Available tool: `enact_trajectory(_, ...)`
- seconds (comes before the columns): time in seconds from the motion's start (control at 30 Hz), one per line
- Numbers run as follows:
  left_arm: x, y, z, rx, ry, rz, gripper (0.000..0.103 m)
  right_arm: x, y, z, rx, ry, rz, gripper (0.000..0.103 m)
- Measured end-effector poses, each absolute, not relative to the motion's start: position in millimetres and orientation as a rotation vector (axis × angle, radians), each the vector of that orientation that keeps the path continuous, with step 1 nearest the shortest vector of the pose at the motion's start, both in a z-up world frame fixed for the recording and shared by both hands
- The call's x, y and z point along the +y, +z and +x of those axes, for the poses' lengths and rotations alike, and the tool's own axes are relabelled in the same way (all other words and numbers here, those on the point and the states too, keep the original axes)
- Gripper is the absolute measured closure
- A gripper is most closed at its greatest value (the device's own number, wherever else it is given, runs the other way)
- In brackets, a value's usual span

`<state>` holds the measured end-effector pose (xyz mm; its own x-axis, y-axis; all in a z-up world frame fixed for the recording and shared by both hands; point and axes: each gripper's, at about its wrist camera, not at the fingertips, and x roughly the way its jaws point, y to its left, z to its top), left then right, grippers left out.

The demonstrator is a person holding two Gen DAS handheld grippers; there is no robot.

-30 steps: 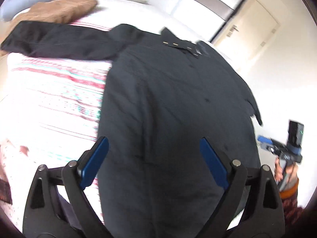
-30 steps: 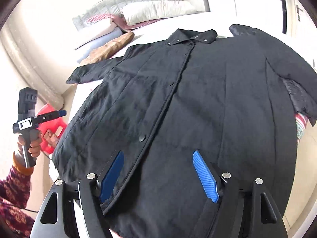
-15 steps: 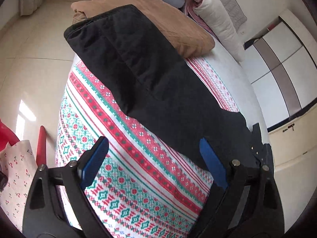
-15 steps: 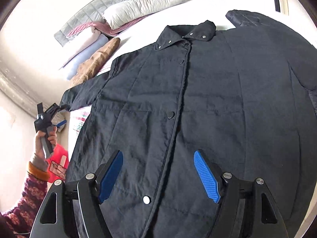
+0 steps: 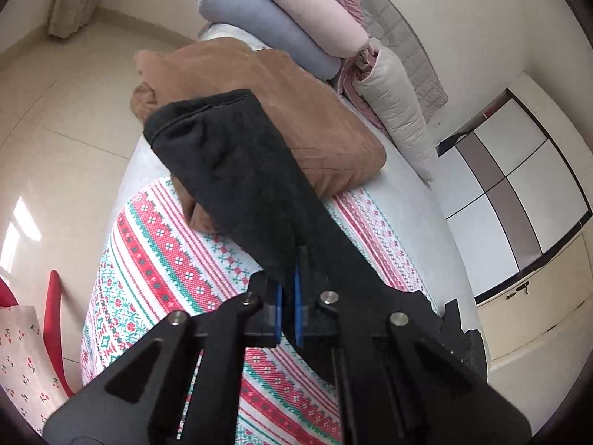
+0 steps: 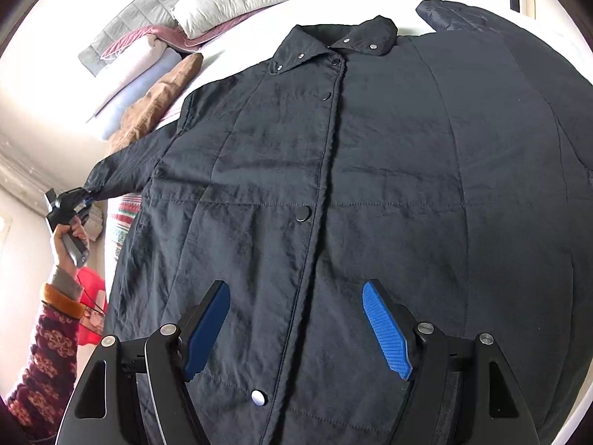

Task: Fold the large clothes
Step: 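Grasp the coat sleeve cuff with the left tool and lift it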

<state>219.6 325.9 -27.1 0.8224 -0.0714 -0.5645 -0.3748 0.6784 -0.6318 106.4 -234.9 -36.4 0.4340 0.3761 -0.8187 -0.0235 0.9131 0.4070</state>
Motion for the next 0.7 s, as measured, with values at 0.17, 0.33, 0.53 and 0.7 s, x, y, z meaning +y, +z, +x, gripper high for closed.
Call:
enact_trajectory(0.17,298,43,226,0.502,0.036,-0.713,0.098,-226,-29,115,1.082,0.276,0.353,0.028)
enact_trajectory(0.33,251,104,234,0.419,-0.131,-0.619,0.098,-220,-17,127,1.045,0.298,0.367,0.028)
enact_trajectory(0.53,172,141,240,0.420,-0.294,-0.482,0.098,-215,-8,137,1.013,0.327,0.395,0.028)
enact_trajectory(0.7,98,144,244,0.473,-0.413,-0.385,0.098,-220,-9,144,0.998,0.328,0.454,0.028)
